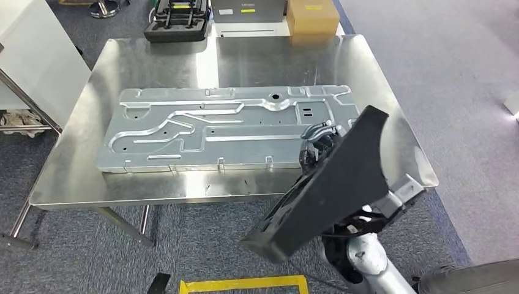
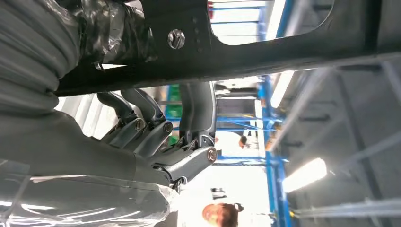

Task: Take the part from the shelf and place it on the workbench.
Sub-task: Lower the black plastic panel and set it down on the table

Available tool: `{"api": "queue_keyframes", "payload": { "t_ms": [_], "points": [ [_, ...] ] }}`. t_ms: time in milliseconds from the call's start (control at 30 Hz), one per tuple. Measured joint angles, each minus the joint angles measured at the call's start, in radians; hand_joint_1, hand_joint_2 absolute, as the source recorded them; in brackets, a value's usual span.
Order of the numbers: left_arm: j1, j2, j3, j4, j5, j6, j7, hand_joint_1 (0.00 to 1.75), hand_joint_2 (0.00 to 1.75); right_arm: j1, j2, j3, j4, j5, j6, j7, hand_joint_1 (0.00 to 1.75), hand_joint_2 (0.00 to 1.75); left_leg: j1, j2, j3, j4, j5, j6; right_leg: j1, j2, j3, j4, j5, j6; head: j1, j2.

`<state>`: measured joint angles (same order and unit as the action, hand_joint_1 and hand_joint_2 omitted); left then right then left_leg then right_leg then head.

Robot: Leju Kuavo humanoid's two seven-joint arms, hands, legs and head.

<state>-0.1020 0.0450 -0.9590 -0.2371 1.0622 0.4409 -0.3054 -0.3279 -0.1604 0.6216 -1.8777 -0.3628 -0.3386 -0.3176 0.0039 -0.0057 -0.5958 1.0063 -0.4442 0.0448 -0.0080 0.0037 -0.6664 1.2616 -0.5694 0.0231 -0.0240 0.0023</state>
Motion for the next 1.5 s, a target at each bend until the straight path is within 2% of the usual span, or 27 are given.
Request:
{"api": "queue_keyframes", "payload": {
  "t_ms": [67, 100, 200, 233, 267, 400, 433, 500, 567, 600, 633, 700, 733, 767, 900, 967, 1033, 1067, 1100, 1133, 1200, 1233, 1267, 1333, 1400, 1433, 1500],
  "points": [
    [0.001, 0.004, 0.000, 0.000, -0.004, -0.009, 0.002, 0.00, 1.75, -0.010, -0.022, -0.011, 0.009, 0.014, 0.011, 0.037, 1.75, 1.75, -0.003, -0.001, 0.013, 0.000, -0.013, 0.002, -0.001, 0.000, -0.057, 0.050, -0.020, 0.001, 0.000, 0.000],
    [0.002, 0.005, 0.000, 0.000, -0.006, -0.014, 0.003, 0.00, 1.75, -0.018, -0.034, -0.018, 0.016, 0.021, 0.014, 0.056, 1.75, 1.75, -0.004, -0.002, 0.024, 0.001, -0.021, 0.002, 0.000, 0.000, -0.060, 0.025, 0.002, -0.002, 0.000, 0.000],
    [0.002, 0.005, 0.000, 0.001, -0.013, -0.024, 0.004, 0.00, 1.75, -0.060, -0.072, -0.041, 0.044, 0.043, 0.024, 0.109, 1.75, 1.75, -0.005, -0.005, 0.051, 0.003, -0.046, -0.003, 0.007, 0.000, -0.012, -0.165, 0.137, -0.016, 0.001, 0.000],
    [0.001, 0.005, 0.000, 0.001, -0.015, -0.026, 0.005, 0.00, 1.75, -0.078, -0.083, -0.048, 0.054, 0.051, 0.028, 0.126, 1.75, 1.75, -0.006, -0.005, 0.053, 0.005, -0.053, -0.007, 0.010, 0.000, 0.000, -0.208, 0.164, -0.021, 0.001, 0.000],
    [-0.001, 0.005, 0.000, 0.001, -0.017, -0.028, 0.006, 0.00, 1.75, -0.097, -0.095, -0.055, 0.064, 0.060, 0.031, 0.143, 1.75, 1.75, -0.007, -0.006, 0.055, 0.007, -0.057, -0.012, 0.013, 0.000, 0.005, -0.230, 0.175, -0.026, 0.001, 0.000],
    [-0.003, 0.010, 0.000, 0.001, -0.024, -0.035, 0.012, 0.00, 1.75, -0.168, -0.144, -0.085, 0.101, 0.109, 0.047, 0.216, 1.75, 1.75, -0.009, -0.004, 0.045, 0.040, -0.066, -0.027, 0.008, 0.000, 0.026, -0.246, 0.173, -0.041, 0.001, 0.000],
    [-0.003, 0.011, 0.000, 0.001, -0.026, -0.038, 0.013, 0.00, 1.75, -0.187, -0.156, -0.090, 0.113, 0.130, 0.050, 0.236, 1.75, 1.75, -0.007, -0.004, 0.023, 0.081, -0.079, -0.032, 0.006, 0.000, 0.034, -0.251, 0.171, -0.045, 0.000, 0.000],
    [-0.003, 0.012, 0.000, 0.001, -0.029, -0.043, 0.017, 0.00, 1.75, -0.227, -0.180, -0.093, 0.148, 0.207, 0.056, 0.289, 1.75, 1.75, -0.003, -0.002, -0.048, 0.197, -0.120, -0.041, 0.006, -0.001, 0.043, -0.254, 0.166, -0.051, -0.003, 0.000],
    [-0.003, 0.012, -0.001, 0.001, -0.032, -0.048, 0.023, 0.00, 1.75, -0.260, -0.208, -0.090, 0.196, 0.361, 0.070, 0.367, 1.75, 1.75, 0.000, -0.002, -0.113, 0.275, -0.143, -0.048, 0.006, -0.001, 0.051, -0.254, 0.158, -0.053, -0.003, 0.000],
    [-0.003, 0.013, -0.001, 0.001, -0.033, -0.050, 0.026, 0.00, 1.75, -0.275, -0.224, -0.087, 0.220, 0.463, 0.081, 0.410, 1.75, 1.75, 0.001, -0.002, -0.125, 0.268, -0.127, -0.049, 0.006, -0.001, 0.056, -0.253, 0.153, -0.052, -0.003, 0.000],
    [-0.002, 0.014, -0.001, 0.001, -0.034, -0.052, 0.029, 0.00, 1.75, -0.290, -0.242, -0.081, 0.245, 0.577, 0.095, 0.455, 1.75, 1.75, 0.002, -0.002, -0.120, 0.228, -0.090, -0.050, 0.005, -0.001, 0.062, -0.252, 0.148, -0.050, -0.003, 0.000],
    [-0.002, 0.016, -0.001, 0.001, -0.035, -0.055, 0.033, 0.00, 1.75, -0.322, -0.277, -0.070, 0.285, 0.775, 0.122, 0.523, 1.75, 1.75, 0.002, -0.001, -0.083, 0.100, -0.003, -0.046, 0.006, -0.001, 0.073, -0.248, 0.137, -0.044, -0.002, 0.000],
    [-0.003, 0.016, -0.001, 0.001, -0.036, -0.055, 0.034, 0.00, 1.75, -0.338, -0.292, -0.065, 0.302, 0.846, 0.132, 0.543, 1.75, 1.75, 0.000, -0.001, -0.066, 0.051, 0.016, -0.041, 0.007, -0.001, 0.073, -0.246, 0.133, -0.040, -0.002, 0.000],
    [-0.003, 0.016, -0.001, 0.001, -0.036, -0.056, 0.035, 0.00, 1.75, -0.352, -0.306, -0.062, 0.316, 0.891, 0.140, 0.557, 1.75, 1.75, -0.001, -0.001, -0.056, 0.022, 0.026, -0.035, 0.007, -0.001, 0.072, -0.244, 0.129, -0.035, -0.002, 0.000],
    [0.000, 0.016, -0.001, 0.001, -0.035, -0.057, 0.035, 0.00, 1.75, -0.381, -0.346, -0.049, 0.358, 0.934, 0.149, 0.575, 1.75, 1.75, -0.001, -0.001, -0.041, 0.002, 0.029, -0.011, 0.007, 0.000, 0.065, -0.225, 0.109, -0.014, -0.001, 0.000],
    [-0.003, 0.016, -0.001, 0.001, -0.036, -0.057, 0.035, 0.00, 1.75, -0.390, -0.362, -0.043, 0.372, 0.957, 0.153, 0.583, 1.75, 1.75, 0.002, -0.001, -0.030, -0.005, 0.029, -0.002, 0.004, 0.000, 0.024, -0.138, 0.065, -0.007, 0.001, 0.000],
    [-0.004, 0.017, -0.001, 0.001, -0.036, -0.057, 0.035, 0.00, 1.75, -0.401, -0.377, -0.036, 0.387, 1.021, 0.173, 0.599, 1.75, 1.75, 0.002, -0.002, -0.024, -0.004, 0.023, 0.004, 0.001, 0.000, -0.050, -0.005, 0.017, -0.001, 0.002, 0.000],
    [-0.004, 0.017, -0.001, 0.001, -0.035, -0.058, 0.035, 0.00, 1.75, -0.405, -0.385, -0.032, 0.394, 1.062, 0.189, 0.607, 1.75, 1.75, 0.001, -0.002, -0.021, -0.004, 0.019, 0.005, -0.002, 0.000, -0.078, 0.037, 0.012, 0.002, 0.002, 0.000],
    [-0.004, 0.017, -0.001, 0.001, -0.034, -0.058, 0.035, 0.00, 1.75, -0.410, -0.391, -0.027, 0.401, 1.100, 0.205, 0.614, 1.75, 1.75, 0.002, -0.003, -0.018, -0.003, 0.015, 0.005, -0.005, 0.000, -0.090, 0.044, 0.026, 0.004, 0.002, 0.000],
    [-0.004, 0.016, -0.001, 0.001, -0.033, -0.059, 0.035, 0.00, 1.75, -0.417, -0.397, -0.022, 0.406, 1.130, 0.222, 0.620, 1.75, 1.75, 0.002, -0.003, -0.014, 0.000, 0.011, 0.003, -0.009, 0.000, -0.081, 0.010, 0.058, 0.006, 0.002, 0.000],
    [-0.004, 0.015, -0.001, 0.001, -0.033, -0.063, 0.036, 0.00, 1.75, -0.439, -0.407, -0.016, 0.413, 1.163, 0.253, 0.628, 1.75, 1.75, 0.001, -0.005, -0.010, 0.010, -0.002, -0.005, -0.014, 0.000, -0.027, -0.118, 0.130, 0.009, 0.003, 0.000],
    [-0.005, 0.015, -0.001, 0.001, -0.030, -0.063, 0.040, 0.00, 1.75, -0.454, -0.411, -0.015, 0.416, 1.174, 0.269, 0.629, 1.75, 1.75, -0.001, -0.006, -0.011, 0.017, -0.008, -0.010, -0.014, 0.000, -0.004, -0.172, 0.151, 0.008, 0.002, 0.000],
    [-0.010, 0.014, -0.001, 0.002, -0.022, -0.056, 0.052, 0.00, 1.75, -0.470, -0.414, -0.013, 0.419, 1.184, 0.283, 0.624, 1.75, 1.75, -0.002, -0.006, -0.015, 0.022, -0.012, -0.015, -0.013, 0.001, 0.009, -0.203, 0.158, 0.005, 0.002, 0.000],
    [-0.044, 0.012, -0.001, 0.002, 0.007, -0.020, 0.110, 0.00, 1.75, -0.510, -0.406, 0.006, 0.438, 1.209, 0.296, 0.595, 1.75, 1.75, -0.003, -0.008, -0.023, 0.025, -0.012, -0.024, -0.011, 0.001, 0.008, -0.214, 0.156, -0.004, 0.001, 0.000],
    [-0.119, 0.008, -0.001, 0.002, 0.032, 0.026, 0.197, 0.00, 1.75, -0.573, -0.364, 0.050, 0.489, 1.244, 0.293, 0.570, 1.75, 1.75, -0.001, -0.007, -0.035, 0.035, -0.018, -0.035, -0.012, -0.001, 0.003, -0.217, 0.162, -0.018, 0.000, 0.000],
    [-0.160, 0.006, -0.001, 0.002, 0.037, 0.041, 0.233, 0.00, 1.75, -0.608, -0.336, 0.075, 0.522, 1.266, 0.290, 0.567, 1.75, 1.75, 0.000, -0.005, -0.050, 0.062, -0.033, -0.040, -0.012, -0.001, 0.002, -0.219, 0.165, -0.025, -0.002, 0.000],
    [-0.227, 0.006, 0.001, 0.002, 0.041, 0.050, 0.264, 0.00, 1.75, -0.664, -0.289, 0.120, 0.580, 1.312, 0.286, 0.566, 1.75, 1.75, 0.001, -0.003, -0.104, 0.174, -0.084, -0.047, -0.011, -0.004, 0.003, -0.220, 0.166, -0.034, -0.007, 0.000]
  ]
}}
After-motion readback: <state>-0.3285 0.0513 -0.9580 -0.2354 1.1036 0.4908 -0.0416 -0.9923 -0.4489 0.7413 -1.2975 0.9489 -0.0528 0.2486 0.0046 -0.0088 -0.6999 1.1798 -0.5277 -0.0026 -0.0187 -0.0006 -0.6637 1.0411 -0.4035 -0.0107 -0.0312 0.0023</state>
